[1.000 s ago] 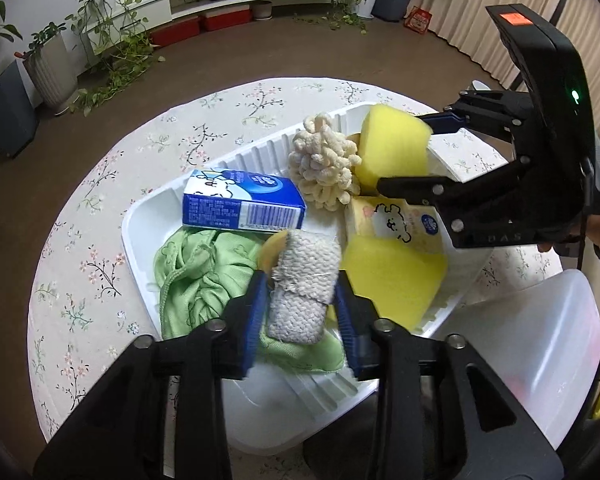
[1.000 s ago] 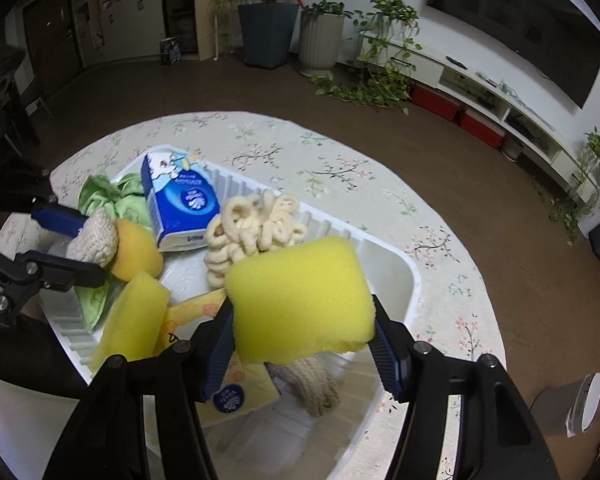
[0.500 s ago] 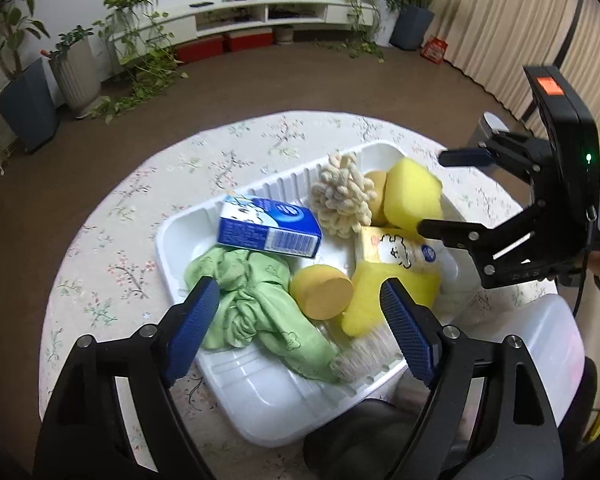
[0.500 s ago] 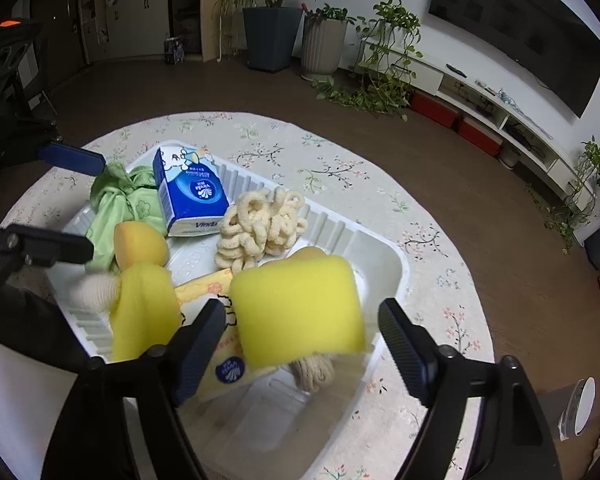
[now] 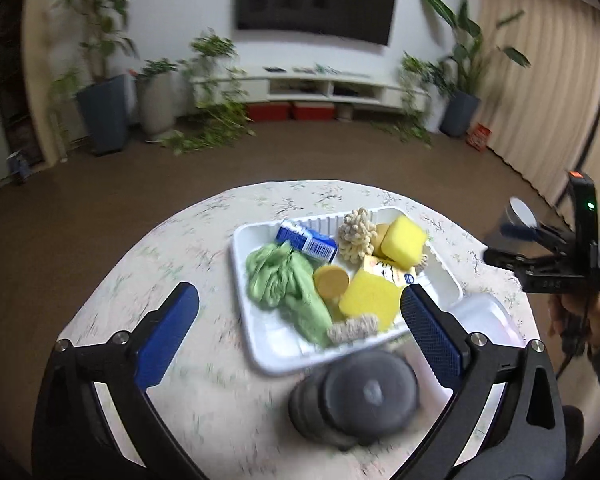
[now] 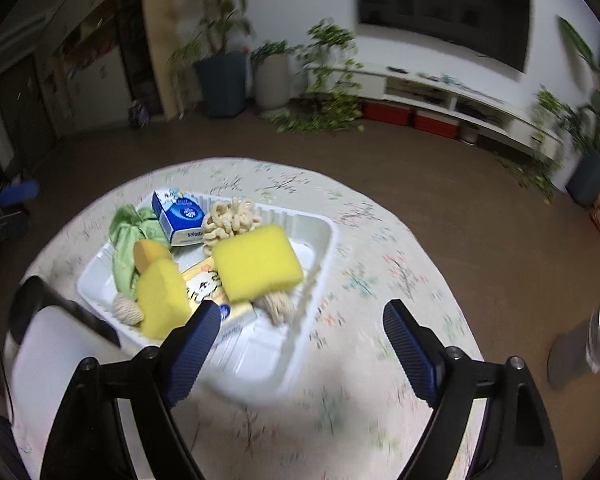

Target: Organize soft objects

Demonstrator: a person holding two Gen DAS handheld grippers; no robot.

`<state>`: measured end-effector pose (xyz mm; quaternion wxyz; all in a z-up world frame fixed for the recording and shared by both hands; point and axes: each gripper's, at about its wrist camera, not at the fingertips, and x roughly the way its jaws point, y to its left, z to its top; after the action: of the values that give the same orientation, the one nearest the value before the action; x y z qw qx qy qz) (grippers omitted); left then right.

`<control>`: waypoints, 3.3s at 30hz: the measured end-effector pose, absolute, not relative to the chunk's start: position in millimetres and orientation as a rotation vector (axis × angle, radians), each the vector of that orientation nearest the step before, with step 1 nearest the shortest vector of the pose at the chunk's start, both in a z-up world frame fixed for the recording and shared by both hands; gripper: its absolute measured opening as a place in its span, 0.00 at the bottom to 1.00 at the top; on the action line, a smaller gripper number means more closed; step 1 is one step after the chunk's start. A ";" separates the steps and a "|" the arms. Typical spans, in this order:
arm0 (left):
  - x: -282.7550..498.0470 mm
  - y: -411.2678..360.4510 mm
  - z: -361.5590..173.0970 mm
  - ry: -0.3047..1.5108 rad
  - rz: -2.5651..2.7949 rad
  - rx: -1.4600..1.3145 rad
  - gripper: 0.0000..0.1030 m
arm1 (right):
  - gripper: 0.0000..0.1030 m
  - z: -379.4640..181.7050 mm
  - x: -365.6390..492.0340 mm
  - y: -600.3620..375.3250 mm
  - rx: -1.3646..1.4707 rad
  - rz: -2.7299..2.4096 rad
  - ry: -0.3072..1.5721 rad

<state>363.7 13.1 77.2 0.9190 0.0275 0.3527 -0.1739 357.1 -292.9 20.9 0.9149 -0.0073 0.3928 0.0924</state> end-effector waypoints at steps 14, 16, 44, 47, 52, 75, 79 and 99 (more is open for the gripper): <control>211.1 8.2 35.5 0.720 -0.195 -0.078 1.00 | 0.89 12.5 161.0 -263.8 0.086 0.028 0.658; 201.9 4.3 30.4 0.718 -0.152 -0.055 1.00 | 0.90 11.5 141.2 -250.3 0.095 0.023 0.645; 142.2 -0.6 27.0 0.652 -0.038 -0.009 1.00 | 0.90 19.4 80.5 -193.9 0.015 0.001 0.574; 143.5 1.8 25.6 0.658 -0.045 -0.028 1.00 | 0.90 17.8 81.3 -193.7 0.007 -0.010 0.578; 143.9 3.6 24.4 0.651 -0.056 -0.045 1.00 | 0.90 15.4 82.7 -195.7 0.009 -0.020 0.586; 138.1 -8.0 25.1 0.655 0.020 0.054 1.00 | 0.90 8.9 84.7 -199.8 0.020 -0.027 0.613; 143.0 -6.0 21.0 0.692 0.009 0.029 1.00 | 0.90 6.6 83.5 -199.2 0.017 -0.026 0.616; 146.5 -4.1 16.7 0.729 -0.027 -0.019 1.00 | 0.90 3.5 81.9 -198.3 0.016 -0.024 0.624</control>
<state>146.5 -4.1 16.7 0.9341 -0.0092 0.3566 -0.0134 81.9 -198.3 3.5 0.9516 0.0080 0.3069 -0.0119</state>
